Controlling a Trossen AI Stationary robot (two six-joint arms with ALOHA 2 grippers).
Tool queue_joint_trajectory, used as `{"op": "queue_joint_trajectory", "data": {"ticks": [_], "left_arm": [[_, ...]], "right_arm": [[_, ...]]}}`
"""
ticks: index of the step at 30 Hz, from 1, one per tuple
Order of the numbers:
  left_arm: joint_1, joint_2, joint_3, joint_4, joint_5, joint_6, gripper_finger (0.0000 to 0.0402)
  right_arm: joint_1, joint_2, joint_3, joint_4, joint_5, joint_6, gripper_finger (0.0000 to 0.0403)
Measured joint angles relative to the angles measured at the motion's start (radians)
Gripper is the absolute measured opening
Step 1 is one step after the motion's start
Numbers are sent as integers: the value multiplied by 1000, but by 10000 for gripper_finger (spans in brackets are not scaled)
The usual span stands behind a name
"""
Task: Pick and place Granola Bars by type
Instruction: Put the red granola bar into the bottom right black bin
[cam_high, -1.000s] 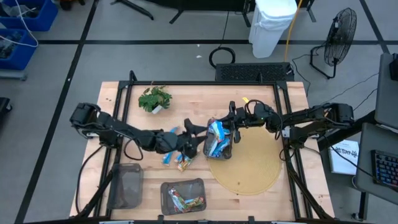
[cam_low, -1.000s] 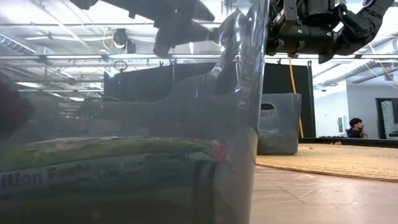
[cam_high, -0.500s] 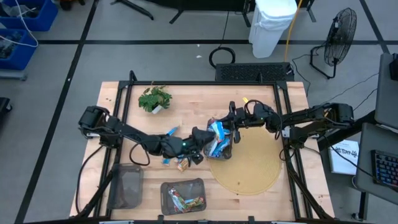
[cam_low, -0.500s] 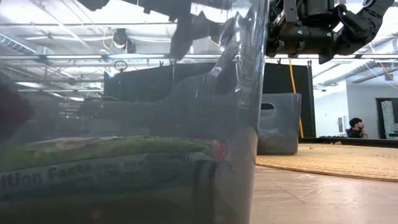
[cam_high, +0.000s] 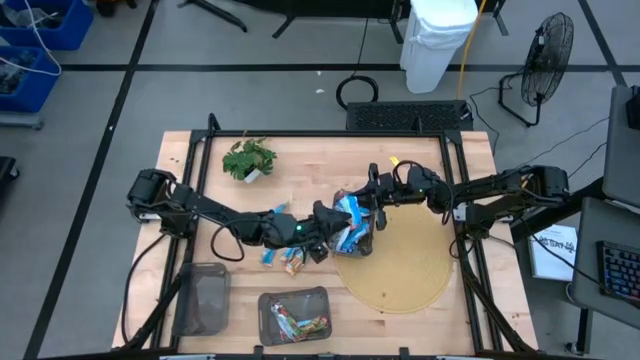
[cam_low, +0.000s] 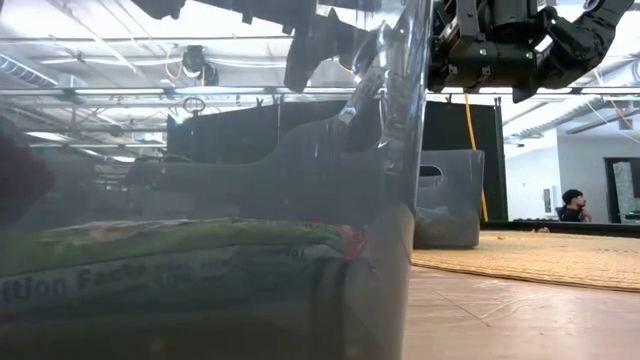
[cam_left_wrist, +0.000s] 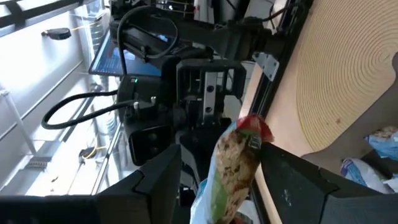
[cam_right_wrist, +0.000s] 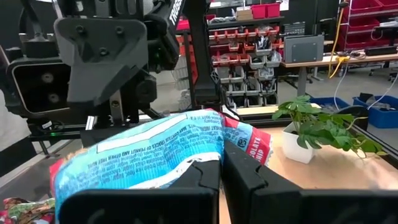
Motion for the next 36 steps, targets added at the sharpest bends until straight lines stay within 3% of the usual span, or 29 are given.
{"op": "queue_joint_trajectory", "data": {"ticks": [15, 36], "left_arm": [[21, 0, 0, -10, 94, -112, 225], [81, 0, 0, -50, 173, -158, 225]], "right_arm": [[0, 0, 0, 9, 0, 5, 0], [0, 0, 0, 22, 0, 7, 0]]}}
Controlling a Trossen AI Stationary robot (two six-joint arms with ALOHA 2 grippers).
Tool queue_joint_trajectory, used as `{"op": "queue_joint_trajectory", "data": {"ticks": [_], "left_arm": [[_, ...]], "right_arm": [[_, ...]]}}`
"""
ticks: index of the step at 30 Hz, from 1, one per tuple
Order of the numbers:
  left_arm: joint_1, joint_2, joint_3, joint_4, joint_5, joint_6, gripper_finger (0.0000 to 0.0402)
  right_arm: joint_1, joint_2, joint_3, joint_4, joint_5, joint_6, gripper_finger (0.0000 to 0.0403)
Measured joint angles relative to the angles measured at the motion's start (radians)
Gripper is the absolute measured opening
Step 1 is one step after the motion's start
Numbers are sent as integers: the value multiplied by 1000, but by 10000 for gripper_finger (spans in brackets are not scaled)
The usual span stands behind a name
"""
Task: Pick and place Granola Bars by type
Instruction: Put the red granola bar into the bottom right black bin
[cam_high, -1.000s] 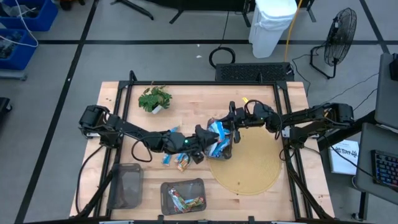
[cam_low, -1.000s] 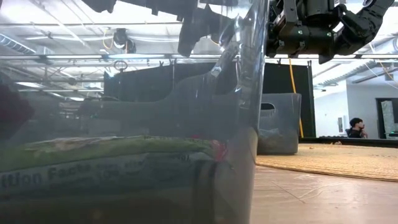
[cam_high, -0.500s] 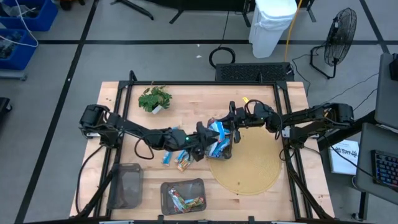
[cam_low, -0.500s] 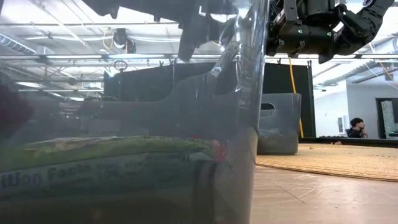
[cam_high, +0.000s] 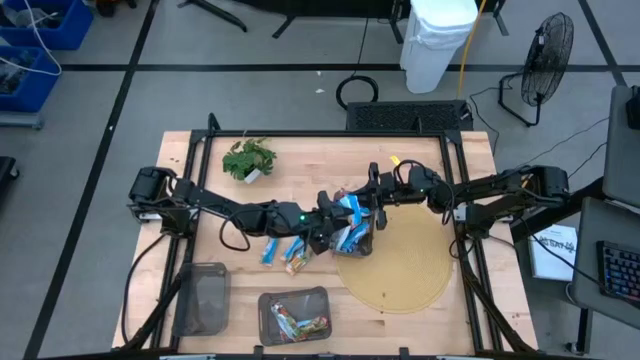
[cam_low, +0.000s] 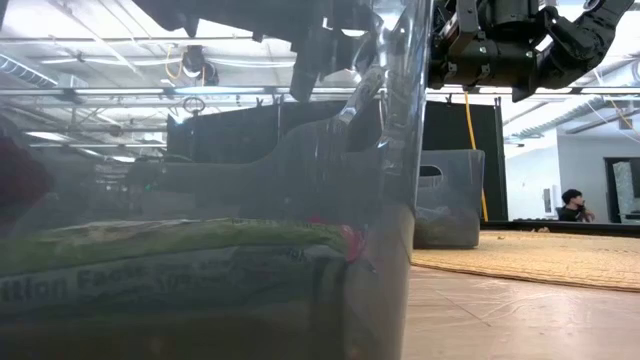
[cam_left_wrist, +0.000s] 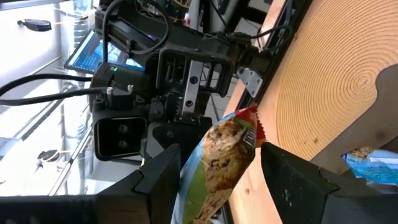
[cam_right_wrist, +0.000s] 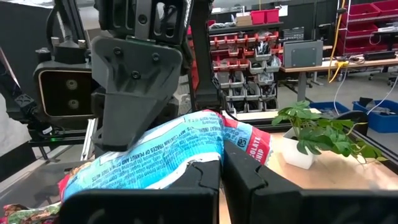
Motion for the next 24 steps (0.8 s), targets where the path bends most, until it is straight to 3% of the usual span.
{"op": "queue_joint_trajectory", "data": {"ticks": [5, 18, 24], "left_arm": [[21, 0, 0, 0, 47, -23, 210], [23, -1, 0, 4, 108, -61, 58], [22, -2, 0, 9, 106, -70, 33]], "right_arm": [[0, 0, 0, 0, 0, 0, 0], [0, 0, 0, -4, -3, 0, 0], [0, 0, 0, -4, -3, 0, 0]]}}
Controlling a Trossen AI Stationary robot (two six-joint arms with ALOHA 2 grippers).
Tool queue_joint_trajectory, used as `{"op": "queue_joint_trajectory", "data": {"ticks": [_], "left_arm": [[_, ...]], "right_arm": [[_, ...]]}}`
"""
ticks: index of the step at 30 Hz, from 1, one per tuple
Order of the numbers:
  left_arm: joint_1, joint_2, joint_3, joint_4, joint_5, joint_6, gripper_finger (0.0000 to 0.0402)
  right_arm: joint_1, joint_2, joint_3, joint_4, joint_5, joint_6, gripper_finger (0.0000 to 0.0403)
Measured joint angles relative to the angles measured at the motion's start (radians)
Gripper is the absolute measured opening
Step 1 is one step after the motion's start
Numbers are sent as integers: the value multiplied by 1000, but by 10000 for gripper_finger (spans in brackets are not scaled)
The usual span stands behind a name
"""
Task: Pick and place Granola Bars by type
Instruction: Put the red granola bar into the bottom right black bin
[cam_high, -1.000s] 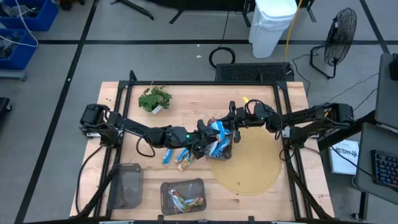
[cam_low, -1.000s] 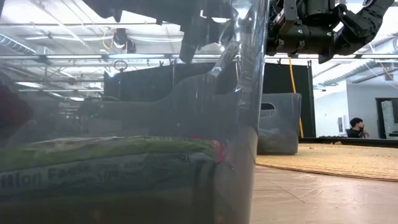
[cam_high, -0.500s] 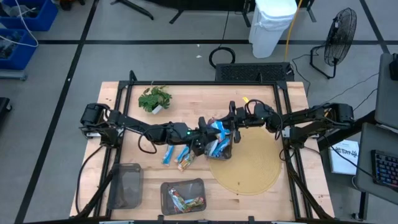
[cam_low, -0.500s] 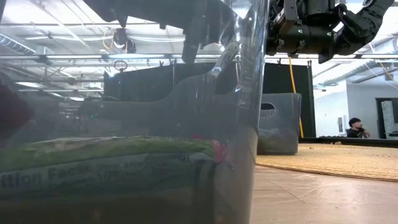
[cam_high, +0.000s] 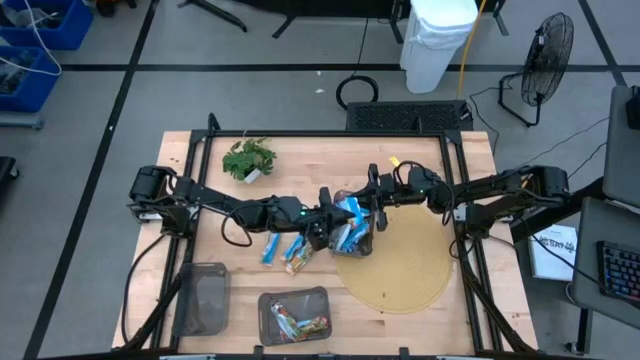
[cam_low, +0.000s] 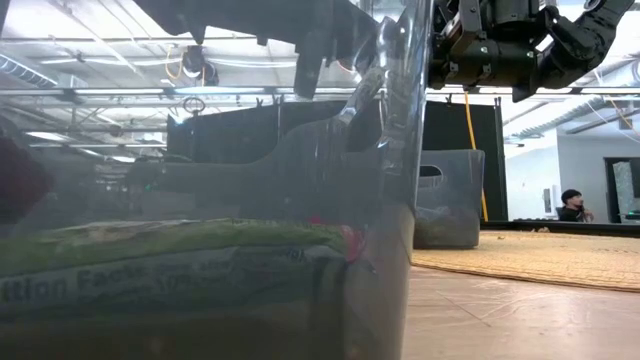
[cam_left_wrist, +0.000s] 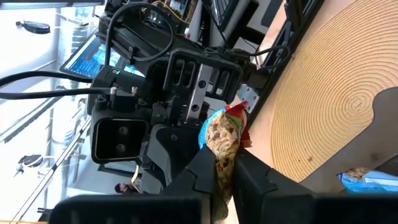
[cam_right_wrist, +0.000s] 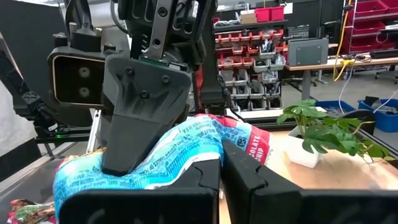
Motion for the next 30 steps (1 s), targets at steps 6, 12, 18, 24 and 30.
{"op": "queue_joint_trajectory", "data": {"ticks": [6, 12, 18, 24, 30], "left_arm": [[-3, 0, 0, 4, -3, -17, 24], [-13, 0, 0, 4, -2, -27, 22], [-31, -9, -1, 33, -2, -80, 20], [-46, -81, -2, 8, -3, -210, 20], [-45, -205, -2, -132, 51, -326, 18]], "right_arm": [[0, 0, 0, 1, 0, -7, 6], [0, 0, 0, -17, 3, -31, 44], [0, -1, 0, -58, 5, -4, 134], [-2, -3, 0, -131, 16, -3, 219], [-19, -60, 0, -242, 12, -1, 248]]}}
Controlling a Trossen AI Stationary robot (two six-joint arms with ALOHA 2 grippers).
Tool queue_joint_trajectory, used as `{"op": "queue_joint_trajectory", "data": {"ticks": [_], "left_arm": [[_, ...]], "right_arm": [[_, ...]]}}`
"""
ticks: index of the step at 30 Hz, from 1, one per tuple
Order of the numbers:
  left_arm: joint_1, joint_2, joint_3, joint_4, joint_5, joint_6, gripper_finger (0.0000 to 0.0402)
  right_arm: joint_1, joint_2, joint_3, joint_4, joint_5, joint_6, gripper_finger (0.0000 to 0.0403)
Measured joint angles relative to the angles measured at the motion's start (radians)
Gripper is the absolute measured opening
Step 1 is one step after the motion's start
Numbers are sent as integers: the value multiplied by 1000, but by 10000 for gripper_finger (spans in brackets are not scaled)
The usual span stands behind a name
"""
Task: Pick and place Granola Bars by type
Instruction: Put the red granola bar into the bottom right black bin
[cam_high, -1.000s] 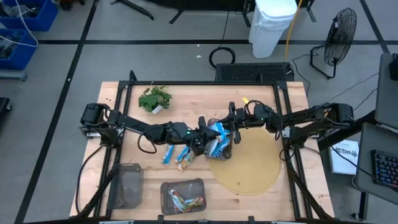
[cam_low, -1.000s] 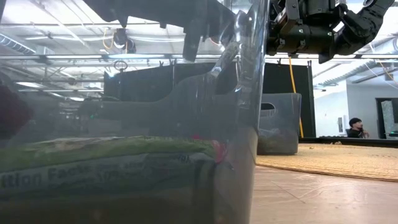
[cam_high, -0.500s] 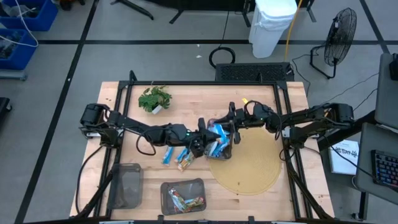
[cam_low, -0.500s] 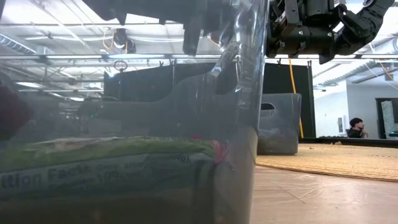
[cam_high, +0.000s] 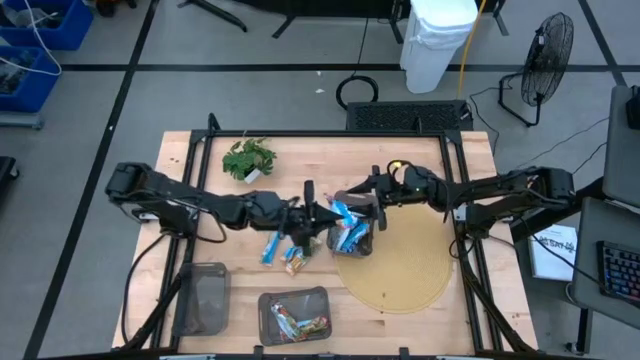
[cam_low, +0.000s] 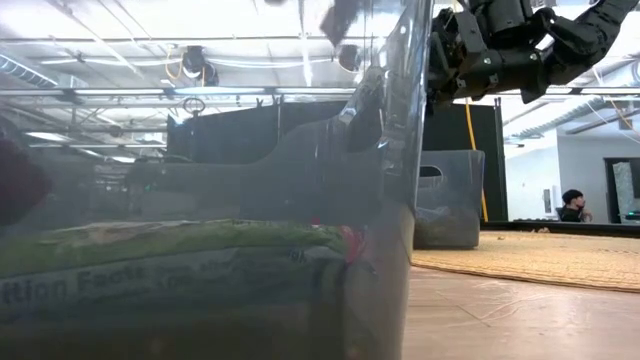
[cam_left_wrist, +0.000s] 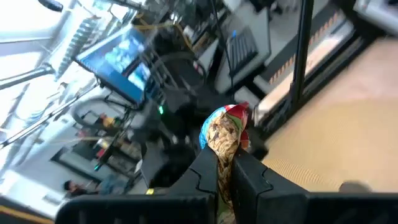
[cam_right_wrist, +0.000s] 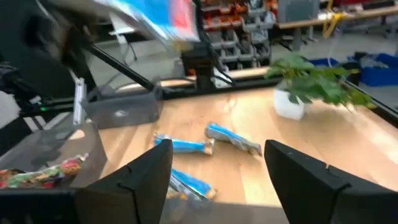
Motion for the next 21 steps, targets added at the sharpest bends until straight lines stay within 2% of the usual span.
{"op": "queue_joint_trajectory", "data": {"ticks": [8, 12, 15, 18, 21], "left_arm": [[0, -104, -8, -146, 63, -151, 18], [7, -137, -88, -81, 125, -202, 18], [12, -176, -168, 8, 116, -219, 18], [25, -216, -250, 70, 57, -244, 17], [43, -255, -327, 116, 45, -283, 17]], "right_arm": [[-7, -163, 0, -258, -6, -14, 235], [-6, -265, 0, -428, 36, -35, 225], [-5, -337, -2, -524, 90, -36, 218], [-5, -411, -39, -510, 121, -35, 213], [-5, -494, -106, -456, 163, -35, 210]]}}
